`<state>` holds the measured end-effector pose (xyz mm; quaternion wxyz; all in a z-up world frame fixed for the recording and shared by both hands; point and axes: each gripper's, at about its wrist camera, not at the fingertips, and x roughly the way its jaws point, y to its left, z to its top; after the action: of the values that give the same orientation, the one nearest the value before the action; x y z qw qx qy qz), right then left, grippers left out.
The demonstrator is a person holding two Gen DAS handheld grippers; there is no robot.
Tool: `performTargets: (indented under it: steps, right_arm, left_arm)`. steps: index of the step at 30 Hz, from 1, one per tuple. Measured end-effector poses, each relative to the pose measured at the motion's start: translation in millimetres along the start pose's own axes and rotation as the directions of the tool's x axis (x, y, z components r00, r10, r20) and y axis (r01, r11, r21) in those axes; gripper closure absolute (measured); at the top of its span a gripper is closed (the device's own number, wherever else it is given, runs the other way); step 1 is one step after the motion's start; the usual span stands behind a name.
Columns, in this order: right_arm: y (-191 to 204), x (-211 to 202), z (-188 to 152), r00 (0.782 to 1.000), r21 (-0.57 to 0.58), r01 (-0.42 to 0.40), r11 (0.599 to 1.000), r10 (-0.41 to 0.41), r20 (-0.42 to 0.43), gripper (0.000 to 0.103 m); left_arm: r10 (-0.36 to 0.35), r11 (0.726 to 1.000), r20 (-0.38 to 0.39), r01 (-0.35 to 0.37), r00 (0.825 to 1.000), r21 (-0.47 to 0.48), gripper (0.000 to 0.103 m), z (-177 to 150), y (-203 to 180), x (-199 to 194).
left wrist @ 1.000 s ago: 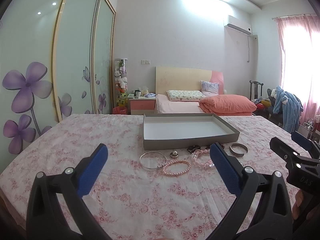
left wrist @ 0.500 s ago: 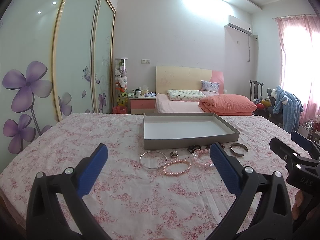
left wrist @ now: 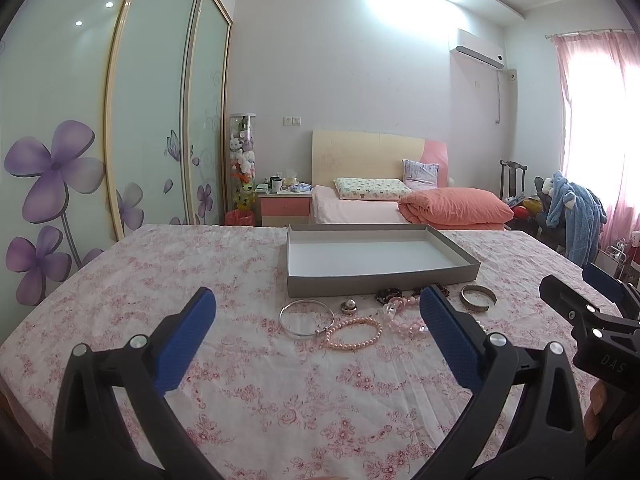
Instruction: Organize jewelry
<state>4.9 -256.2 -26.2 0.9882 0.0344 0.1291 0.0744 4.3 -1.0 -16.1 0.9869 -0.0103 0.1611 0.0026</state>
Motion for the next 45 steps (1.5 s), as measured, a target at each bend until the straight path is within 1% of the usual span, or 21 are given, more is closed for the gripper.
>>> performTargets:
  steps: [8,12,15,16,19,21,23,27,29,30,31,33,36,39,41,42,43,44,45]
  right_arm:
    - [0,0,0,1.0,0.0,0.0,1.0,0.0,-0.002,0.002]
    - [0,1,-3,1.0,0.003,0.0,1.0,0.0,-0.015,0.002]
    - [-2,7,-3,0.999,0.019,-0.003,1.0,0.004,-0.052,0.002]
    - [-7,16,-5,0.998,0.027,-0.001,1.0,0.003,-0.069,0.002]
    - [-20,37,-4,0.99,0.057,0.011,0.998,-0.003,-0.142,0.002]
    - [-28,50,-1,0.982,0.075,0.02,0.997,-0.005,-0.189,0.002]
    - [-35,65,2,0.97,0.087,0.041,0.995,-0.018,-0.243,0.002]
    - [-46,100,5,0.934,0.088,0.079,0.993,-0.043,-0.354,0.002]
    - [-51,118,1,0.916,0.073,0.096,0.993,-0.059,-0.396,0.002]
    - [-52,127,-1,0.903,0.059,0.105,0.993,-0.07,-0.424,0.003]
    - [-53,133,-3,0.893,0.052,0.11,0.993,-0.076,-0.444,0.004]
    - [-56,145,-7,0.872,0.04,0.11,0.993,-0.077,-0.484,0.006]
    - [-58,161,-12,0.841,0.015,0.131,0.991,-0.103,-0.531,0.006]
    - [-56,172,-17,0.818,-0.011,0.14,0.99,-0.122,-0.563,0.006]
    - [-57,181,-19,0.805,-0.025,0.145,0.989,-0.133,-0.579,0.009]
    - [-56,185,-20,0.796,-0.03,0.148,0.988,-0.137,-0.589,0.012]
    - [-57,188,-21,0.79,-0.03,0.149,0.988,-0.137,-0.597,0.016]
    - [-58,190,-22,0.785,-0.021,0.145,0.989,-0.128,-0.606,0.016]
    - [-57,190,-21,0.791,-0.019,0.144,0.989,-0.127,-0.599,0.018]
  left_arm:
    - [0.001,1.0,-0.003,-0.001,1.0,-0.001,0.004,-1,1,1]
    - [0.002,1.0,-0.019,-0.002,1.0,-0.005,0.004,-5,2,6]
    - [0.005,1.0,-0.062,-0.006,0.998,-0.013,0.004,-6,4,15]
    - [0.001,1.0,-0.079,-0.003,0.997,-0.018,0.004,-7,6,20]
    - [-0.01,0.999,-0.139,0.006,0.99,-0.031,0.004,-9,11,33]
    - [-0.005,1.0,-0.177,0.0,0.984,-0.031,0.004,-8,12,42]
    - [-0.001,1.0,-0.219,-0.004,0.976,-0.026,0.004,-8,14,52]
    - [-0.001,1.0,-0.297,-0.004,0.955,-0.015,0.004,-5,18,76]
    - [-0.01,1.0,-0.344,0.007,0.939,-0.013,0.004,-5,22,92]
    - [-0.014,1.0,-0.359,0.009,0.933,-0.015,0.004,-5,24,97]
    - [-0.021,1.0,-0.387,0.014,0.922,-0.021,0.004,-6,27,104]
    - [-0.029,0.999,-0.417,0.017,0.908,-0.032,0.004,-8,30,112]
    - [-0.02,1.0,-0.436,0.01,0.9,-0.026,0.004,-14,33,118]
    - [-0.022,1.0,-0.455,0.016,0.89,-0.017,0.004,-19,32,122]
    - [-0.03,1.0,-0.467,0.028,0.884,-0.012,0.004,-22,30,125]
    - [-0.031,0.999,-0.471,0.031,0.882,-0.008,0.004,-22,29,127]
    - [-0.032,0.999,-0.472,0.033,0.881,-0.006,0.004,-22,28,128]
    - [-0.034,0.999,-0.475,0.036,0.88,-0.005,0.004,-22,28,129]
    - [-0.038,0.999,-0.478,0.039,0.878,-0.007,0.004,-22,28,131]
